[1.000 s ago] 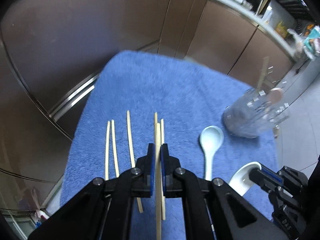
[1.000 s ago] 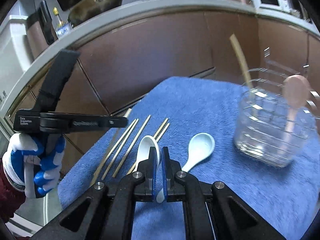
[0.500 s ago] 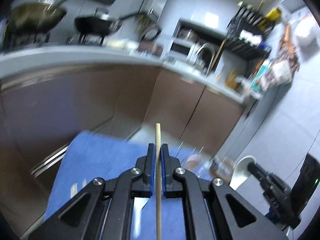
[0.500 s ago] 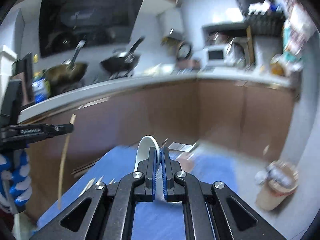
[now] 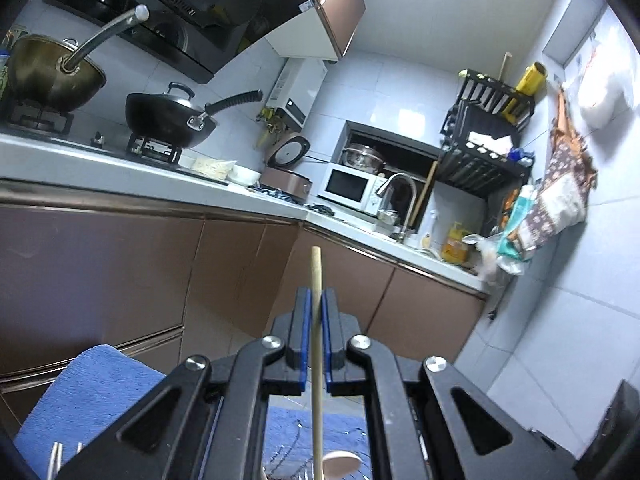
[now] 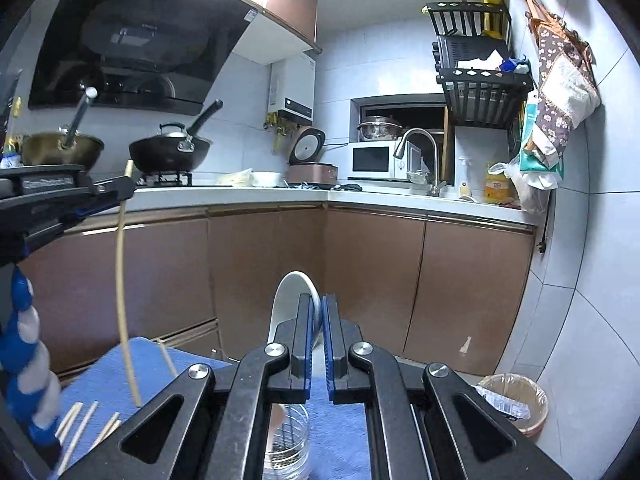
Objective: Organize utensils
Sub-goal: 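Lift the white spoon and chopstick into the wire holder and open both tools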
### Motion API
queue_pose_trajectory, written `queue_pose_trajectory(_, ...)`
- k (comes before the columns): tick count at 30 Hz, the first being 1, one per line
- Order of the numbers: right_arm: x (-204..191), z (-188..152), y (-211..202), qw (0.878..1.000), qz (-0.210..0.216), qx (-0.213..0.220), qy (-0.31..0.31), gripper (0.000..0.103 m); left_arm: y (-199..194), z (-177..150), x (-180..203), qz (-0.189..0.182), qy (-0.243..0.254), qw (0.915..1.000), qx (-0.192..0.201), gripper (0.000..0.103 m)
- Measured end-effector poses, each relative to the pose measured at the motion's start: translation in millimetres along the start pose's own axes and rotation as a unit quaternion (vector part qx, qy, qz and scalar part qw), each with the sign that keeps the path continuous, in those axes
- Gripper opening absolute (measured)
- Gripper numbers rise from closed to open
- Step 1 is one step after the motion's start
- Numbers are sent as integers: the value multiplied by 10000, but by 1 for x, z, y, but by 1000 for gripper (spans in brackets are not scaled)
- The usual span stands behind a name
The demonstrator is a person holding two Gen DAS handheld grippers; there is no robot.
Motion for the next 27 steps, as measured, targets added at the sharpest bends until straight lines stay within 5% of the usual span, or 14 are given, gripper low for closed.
queue_pose_trajectory(13, -5, -73, 19, 9996, -13, -288, 4, 9, 16, -84, -2, 463, 622, 9968, 171, 6)
queue_pose_trajectory(16, -5, -79, 17, 9994, 41, -340, 54, 11, 10, -87, -4, 472, 688, 9964, 158, 12)
queue_pose_trajectory(21, -1, -70, 8, 9994, 55, -296, 148, 33, -7, -77, -2, 408, 679, 9967, 155, 28)
queue_pose_trajectory(27, 4, -52, -14, 9993, 31, -284, 239, 33, -39, -51, -4, 390, 644, 9970, 168, 37)
Point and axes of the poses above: each gripper's, at about its wrist camera, not at the fingertips, and y roughly the way its jaws point, x to its right, z to its top, the point moved 5 cm from there along y, roughly the way its jaws point, and after that the axes turned 14 degrees about x, right-handed, at the moved point
